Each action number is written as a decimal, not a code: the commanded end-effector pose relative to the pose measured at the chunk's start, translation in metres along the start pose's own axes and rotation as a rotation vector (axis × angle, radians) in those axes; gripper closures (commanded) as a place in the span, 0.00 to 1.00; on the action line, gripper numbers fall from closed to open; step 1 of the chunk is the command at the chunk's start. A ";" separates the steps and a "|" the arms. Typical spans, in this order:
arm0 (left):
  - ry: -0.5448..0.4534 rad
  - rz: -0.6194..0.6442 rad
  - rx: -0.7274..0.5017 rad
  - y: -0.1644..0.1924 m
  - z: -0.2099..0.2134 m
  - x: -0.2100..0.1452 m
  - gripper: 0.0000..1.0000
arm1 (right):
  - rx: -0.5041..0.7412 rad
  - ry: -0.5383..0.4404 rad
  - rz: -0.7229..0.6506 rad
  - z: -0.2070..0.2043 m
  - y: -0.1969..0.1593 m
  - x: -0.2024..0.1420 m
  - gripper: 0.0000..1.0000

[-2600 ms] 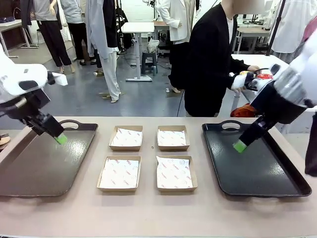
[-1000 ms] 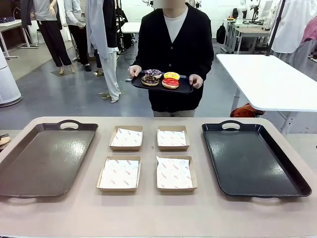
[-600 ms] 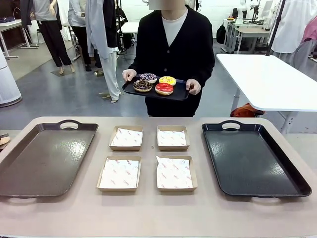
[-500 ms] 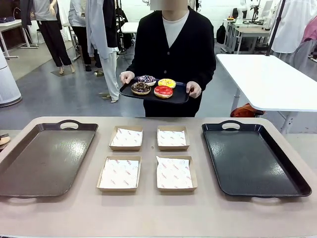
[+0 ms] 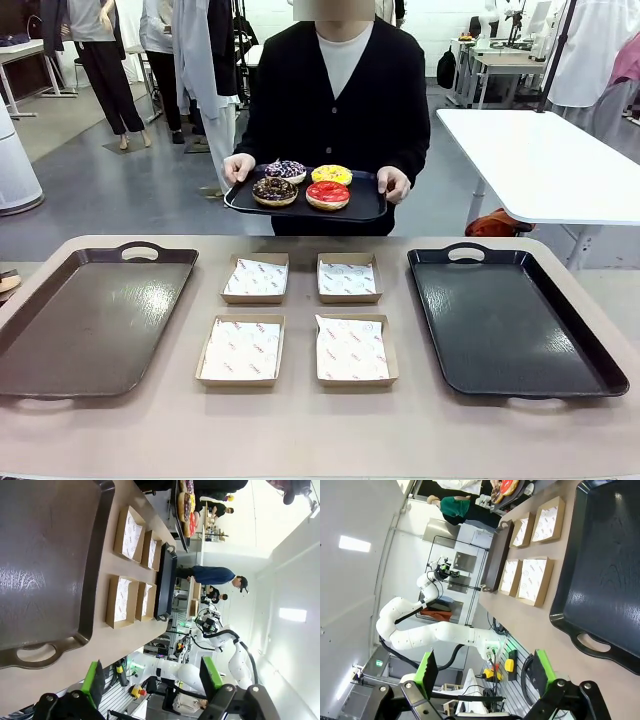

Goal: Individually package the donuts and arrange them on the tray.
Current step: Pick up one Paper togo box.

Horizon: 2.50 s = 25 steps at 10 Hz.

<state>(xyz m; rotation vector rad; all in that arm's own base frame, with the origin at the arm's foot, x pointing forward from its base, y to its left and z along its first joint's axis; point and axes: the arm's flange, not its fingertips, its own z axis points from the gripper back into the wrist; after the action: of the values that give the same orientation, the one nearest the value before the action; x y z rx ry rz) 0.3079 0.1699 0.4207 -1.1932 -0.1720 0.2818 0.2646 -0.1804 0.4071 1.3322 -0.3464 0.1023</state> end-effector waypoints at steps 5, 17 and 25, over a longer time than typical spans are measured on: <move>-0.002 0.001 -0.007 0.000 0.001 -0.001 0.00 | 0.007 -0.010 -0.001 0.001 -0.001 0.000 0.00; -0.002 0.001 -0.007 0.000 0.001 -0.001 0.00 | 0.007 -0.010 -0.001 0.001 -0.001 0.000 0.00; 0.067 -0.120 0.210 -0.095 -0.047 0.027 0.00 | 0.007 -0.010 -0.001 0.001 -0.001 0.000 0.00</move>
<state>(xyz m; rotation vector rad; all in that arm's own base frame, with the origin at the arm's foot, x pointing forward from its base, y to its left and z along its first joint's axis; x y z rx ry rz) 0.3436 0.1196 0.4757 -1.0645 -0.1537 0.1597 0.2641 -0.1811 0.4070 1.3304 -0.3473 0.0987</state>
